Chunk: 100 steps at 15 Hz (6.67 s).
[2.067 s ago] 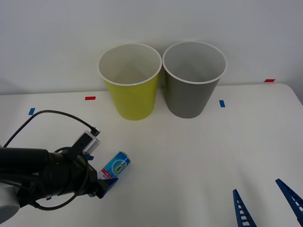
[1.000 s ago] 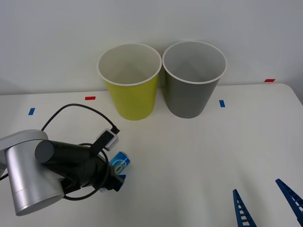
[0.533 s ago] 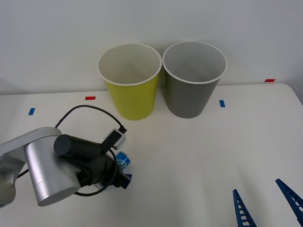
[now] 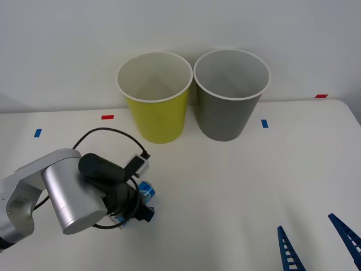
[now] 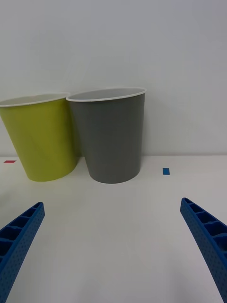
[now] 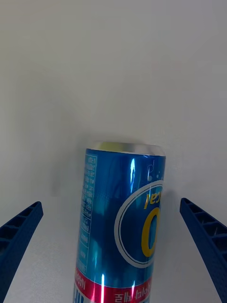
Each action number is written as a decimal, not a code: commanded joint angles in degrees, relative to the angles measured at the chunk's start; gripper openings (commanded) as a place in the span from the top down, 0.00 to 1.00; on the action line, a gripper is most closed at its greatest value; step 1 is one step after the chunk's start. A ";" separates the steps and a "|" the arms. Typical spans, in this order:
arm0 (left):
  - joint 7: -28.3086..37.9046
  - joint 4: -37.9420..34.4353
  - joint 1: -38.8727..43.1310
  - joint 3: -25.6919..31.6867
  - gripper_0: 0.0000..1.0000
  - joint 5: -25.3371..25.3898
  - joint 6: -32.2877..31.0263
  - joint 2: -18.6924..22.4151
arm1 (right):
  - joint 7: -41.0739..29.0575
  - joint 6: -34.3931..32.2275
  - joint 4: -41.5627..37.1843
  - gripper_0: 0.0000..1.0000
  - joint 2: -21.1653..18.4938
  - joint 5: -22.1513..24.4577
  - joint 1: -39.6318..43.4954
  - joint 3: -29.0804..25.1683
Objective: Put cans in the gray bin and PET bottles in the light green bin.
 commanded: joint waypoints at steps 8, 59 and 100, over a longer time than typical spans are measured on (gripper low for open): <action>-1.38 0.62 0.01 3.78 0.00 0.03 9.09 -5.14 | 0.00 0.00 0.00 0.00 0.00 0.00 0.00 0.00; -25.55 -29.71 10.47 43.33 1.00 17.78 7.95 -14.54 | 0.00 0.00 0.00 0.00 0.00 0.00 0.00 0.00; -25.90 -2.37 -17.30 37.79 1.00 10.57 -23.25 -22.98 | 0.00 0.00 0.00 0.00 0.00 0.00 0.00 0.00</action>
